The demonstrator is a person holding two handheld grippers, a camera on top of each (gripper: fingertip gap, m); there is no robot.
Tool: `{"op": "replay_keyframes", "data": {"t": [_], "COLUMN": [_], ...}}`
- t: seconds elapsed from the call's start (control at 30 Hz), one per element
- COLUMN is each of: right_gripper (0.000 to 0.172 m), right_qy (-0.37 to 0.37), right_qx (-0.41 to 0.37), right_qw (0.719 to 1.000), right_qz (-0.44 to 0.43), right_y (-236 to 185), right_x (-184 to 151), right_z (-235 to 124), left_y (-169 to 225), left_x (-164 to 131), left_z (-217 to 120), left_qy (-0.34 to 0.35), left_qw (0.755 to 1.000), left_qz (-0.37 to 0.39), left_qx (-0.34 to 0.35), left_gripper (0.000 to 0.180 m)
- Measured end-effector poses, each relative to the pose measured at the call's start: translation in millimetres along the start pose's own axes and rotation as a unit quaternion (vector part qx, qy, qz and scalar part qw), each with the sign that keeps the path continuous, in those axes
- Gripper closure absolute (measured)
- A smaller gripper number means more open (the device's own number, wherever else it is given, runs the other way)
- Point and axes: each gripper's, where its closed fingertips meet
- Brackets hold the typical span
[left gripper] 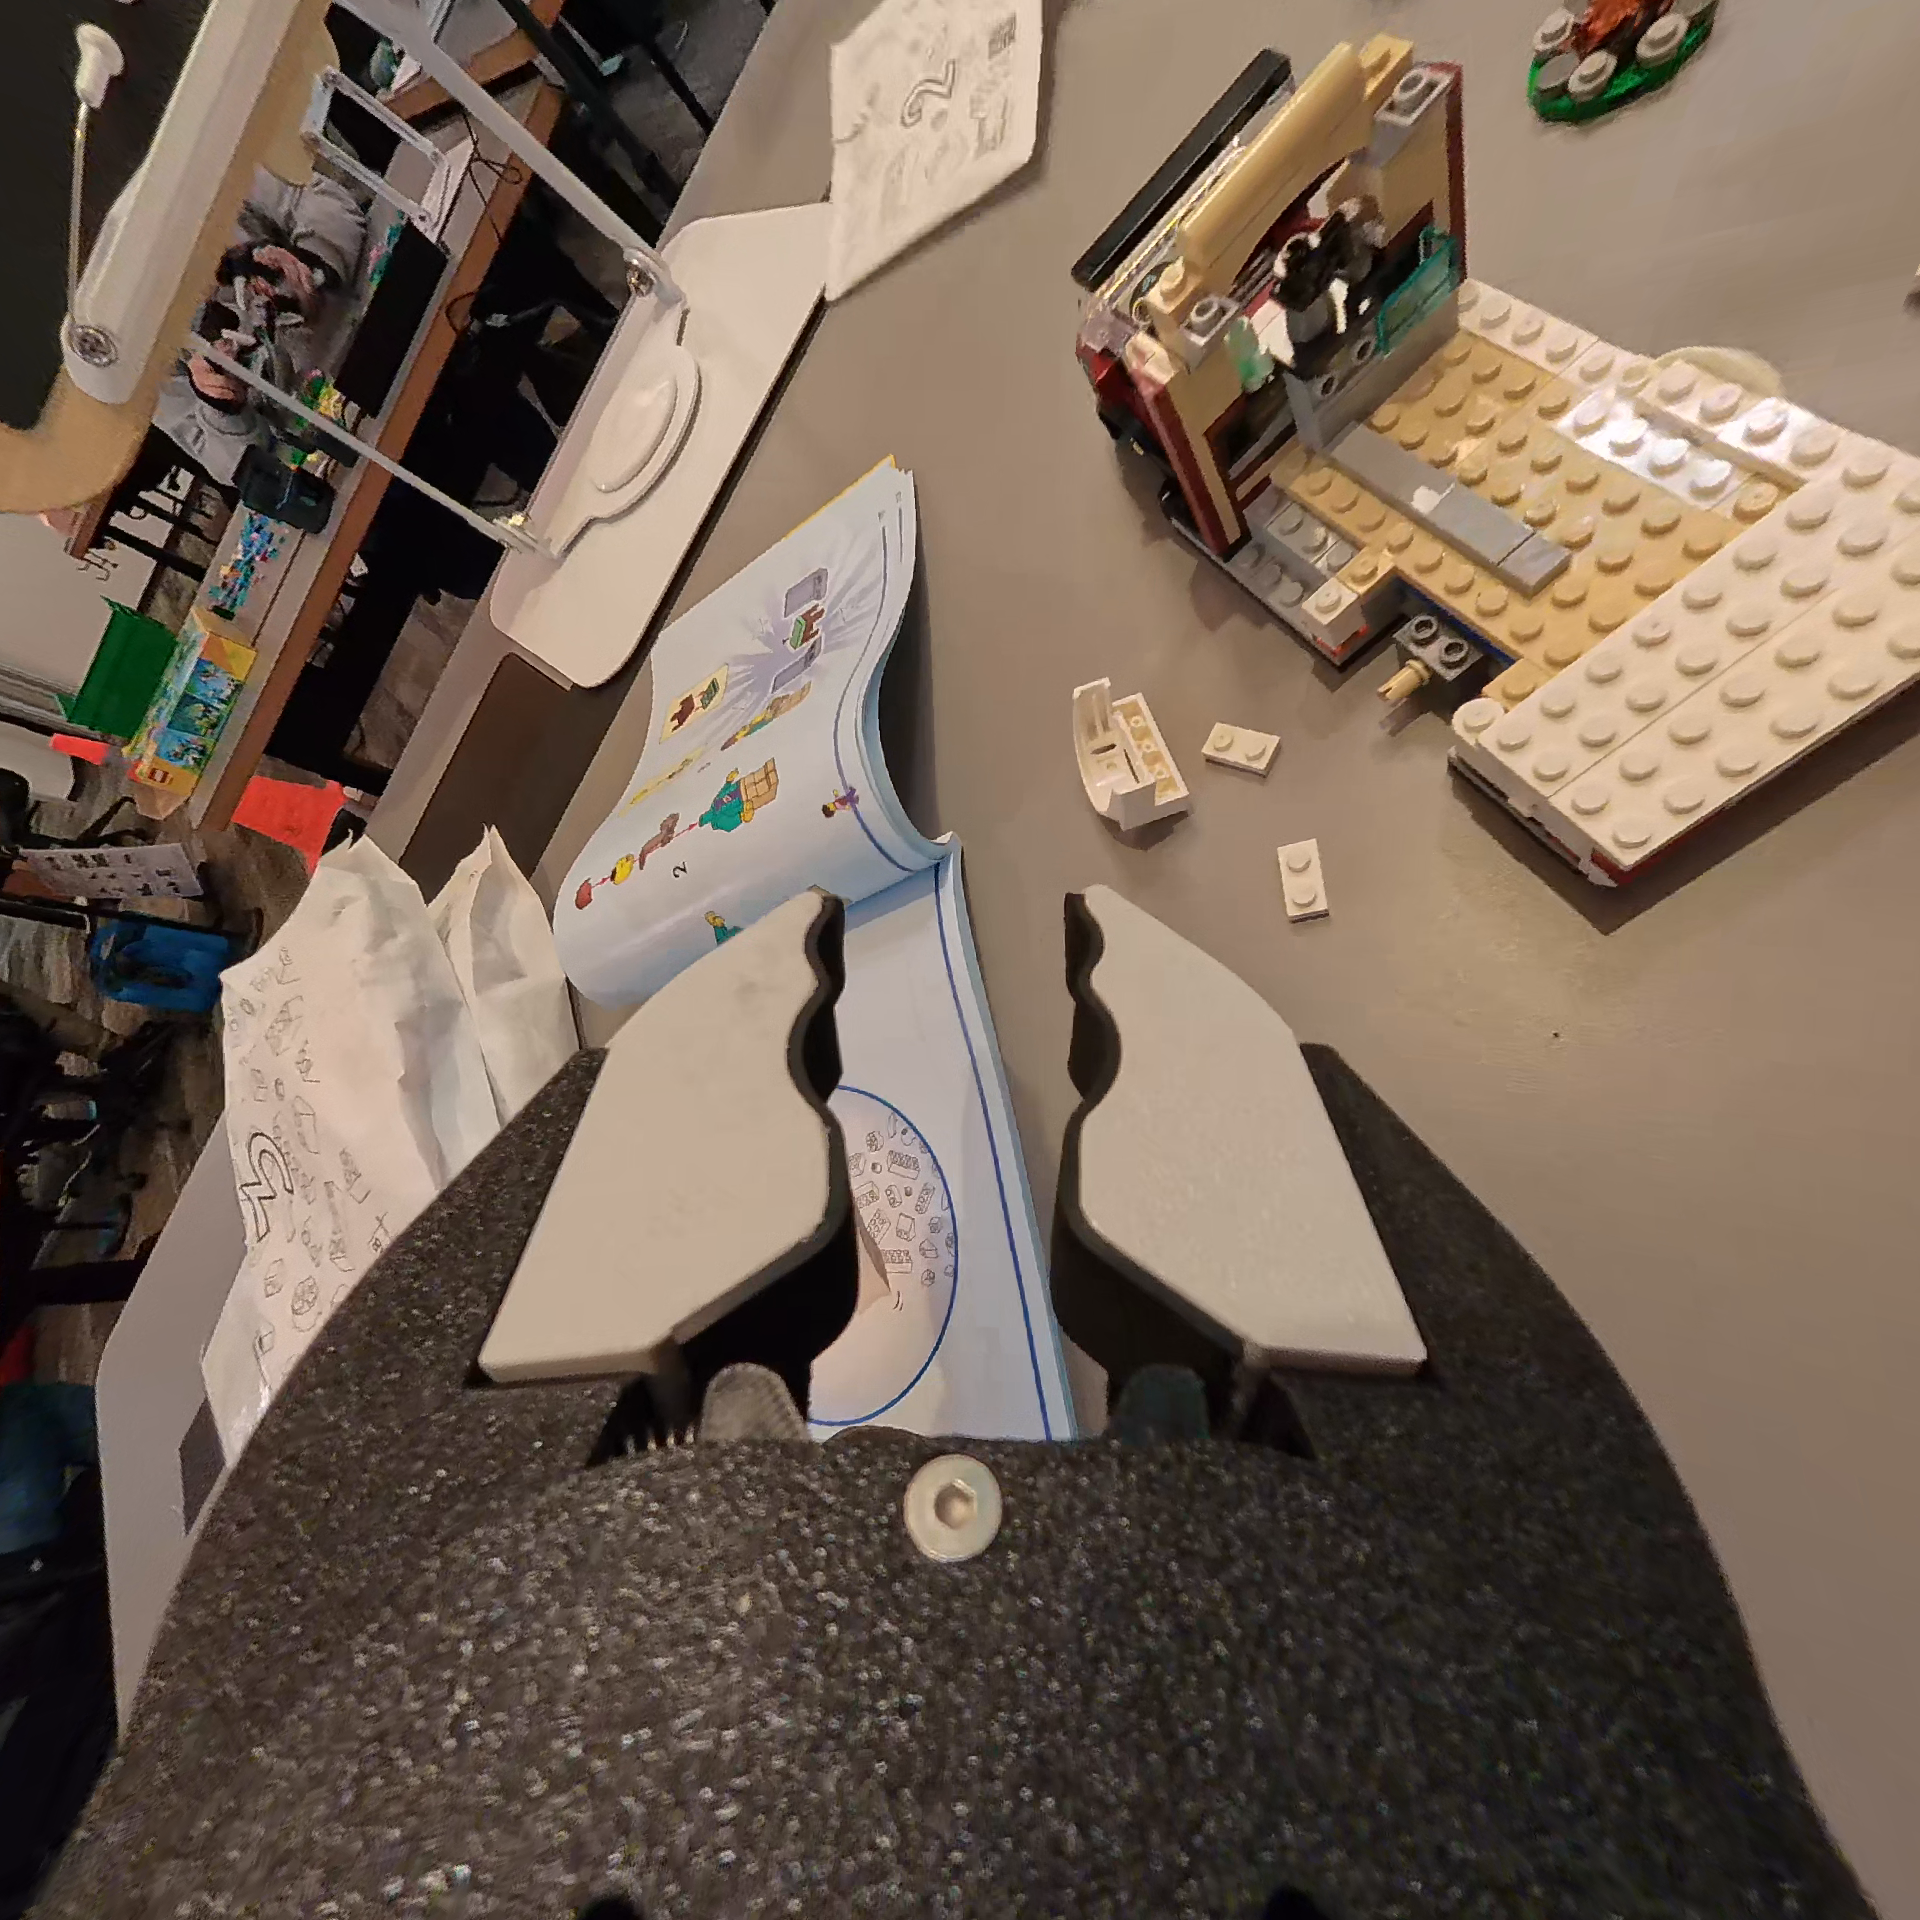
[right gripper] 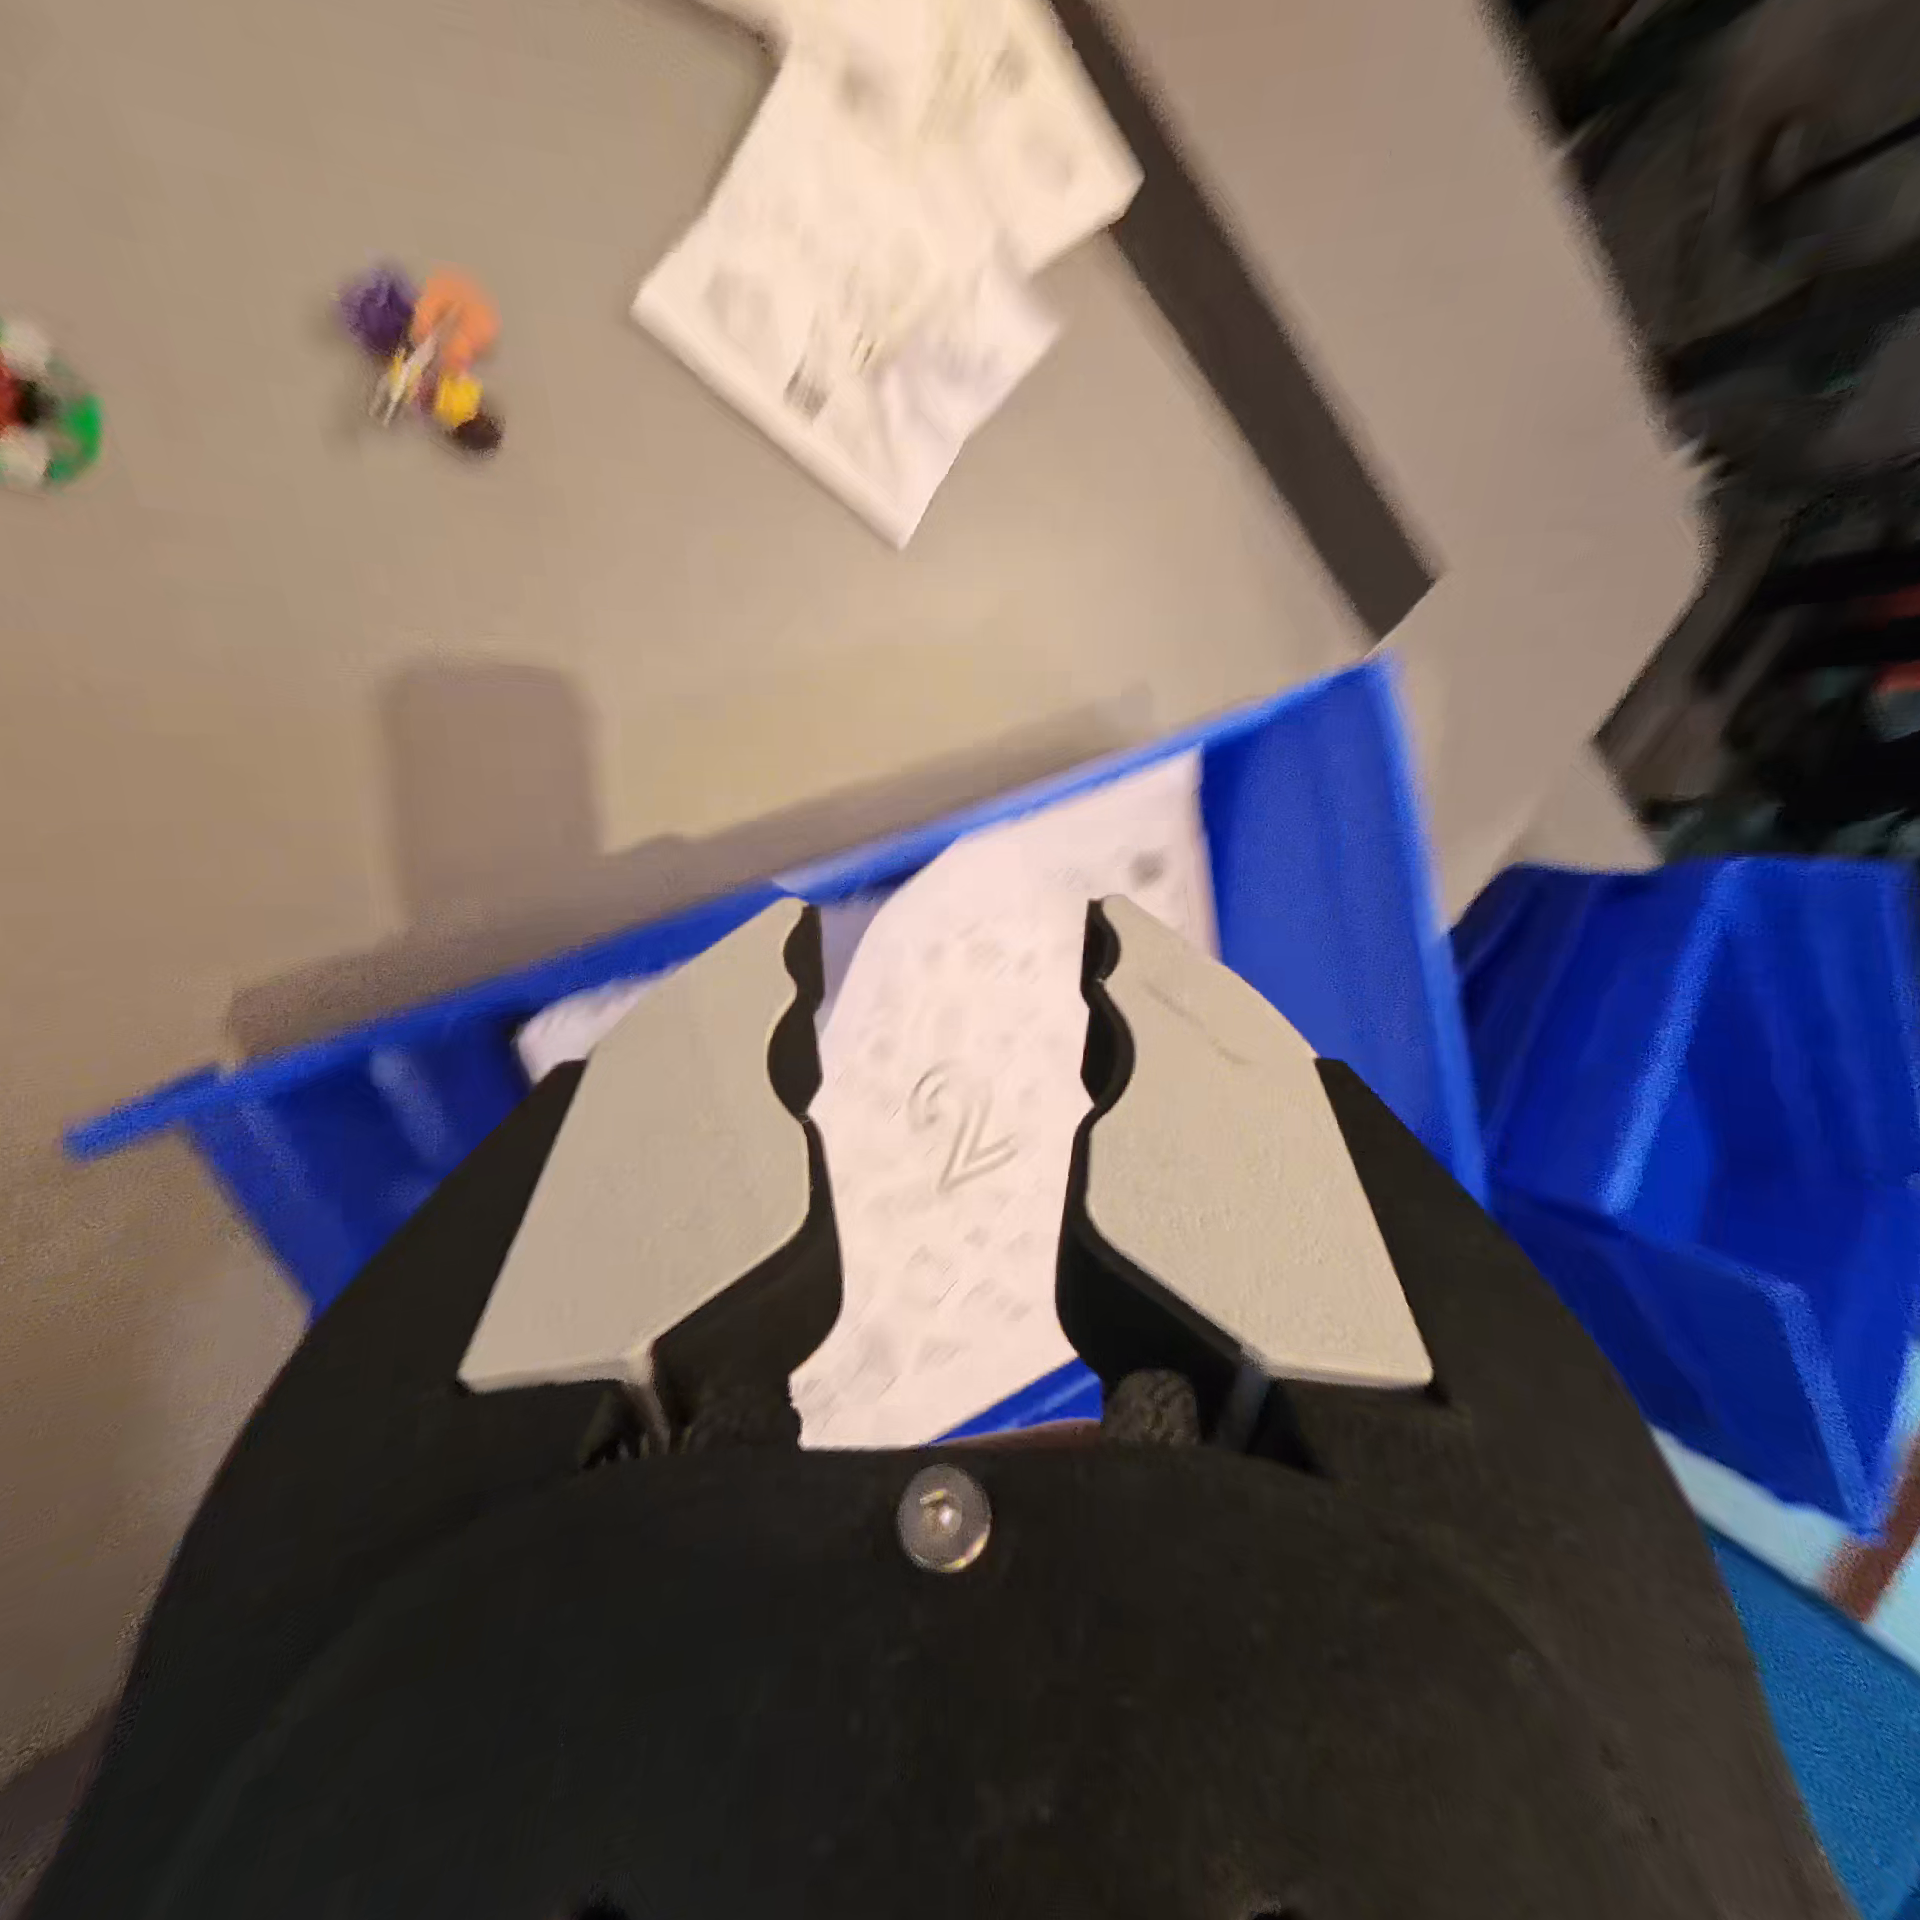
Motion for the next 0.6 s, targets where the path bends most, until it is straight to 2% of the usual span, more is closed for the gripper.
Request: {"op": "replay_keyframes", "data": {"t": [0.13, 0.17, 0.23, 0.27, 0.33, 0.43, 0.6], "right_gripper": [0.115, 0.123, 0.171, 0.171, 0.171, 0.171, 0.171], "right_qy": [-0.109, -0.135, -0.163, -0.159, -0.112, -0.010, 0.172], "right_qx": [0.047, 0.052, 0.025, 0.008, -0.006, -0.043, -0.081], "right_qw": [0.993, 0.989, 0.986, 0.987, 0.993, 0.996, 0.974], "right_qz": [0.018, 0.017, 0.009, 0.011, 0.036, 0.081, 0.125], "right_y": [-15.9, -18.5, -11.1, -4.2, 8.9, 40.2, 72.6], "right_x": [-81.2, -96.4, -114.0, -114.9, -101.4, -68.8, -9.8], "right_z": [32.0, 40.7, 49.2, 46.4, 26.4, -28.6, -134.8], "left_y": [5.8, 7.7, 11.1, 12.6, 14.2, 13.0, 11.6], "left_x": [6.8, 7.7, 8.2, 7.6, 4.8, 2.1, 6.6], "left_z": [0.6, 1.6, 4.2, 5.7, 8.5, 9.9, 7.5], "left_qy": [0.008, 0.009, 0.011, 0.011, 0.008, 0.005, 0.012], "left_qw": [1.000, 1.000, 1.000, 1.000, 1.000, 1.000, 1.000], "left_qz": [0.005, 0.006, 0.005, 0.002, -0.003, -0.009, -0.008], "left_qx": [-0.007, -0.009, -0.014, -0.017, -0.020, -0.019, -0.017], "left_gripper": [0.140, 0.140, 0.140, 0.140, 0.140, 0.140, 0.140]}}
Point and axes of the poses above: each gripper's, where its closed fingertips meet, z out along the fingers, x out of its top, y = z × x across the jaws, and after that the axes turned 13 degrees about z, right-handed
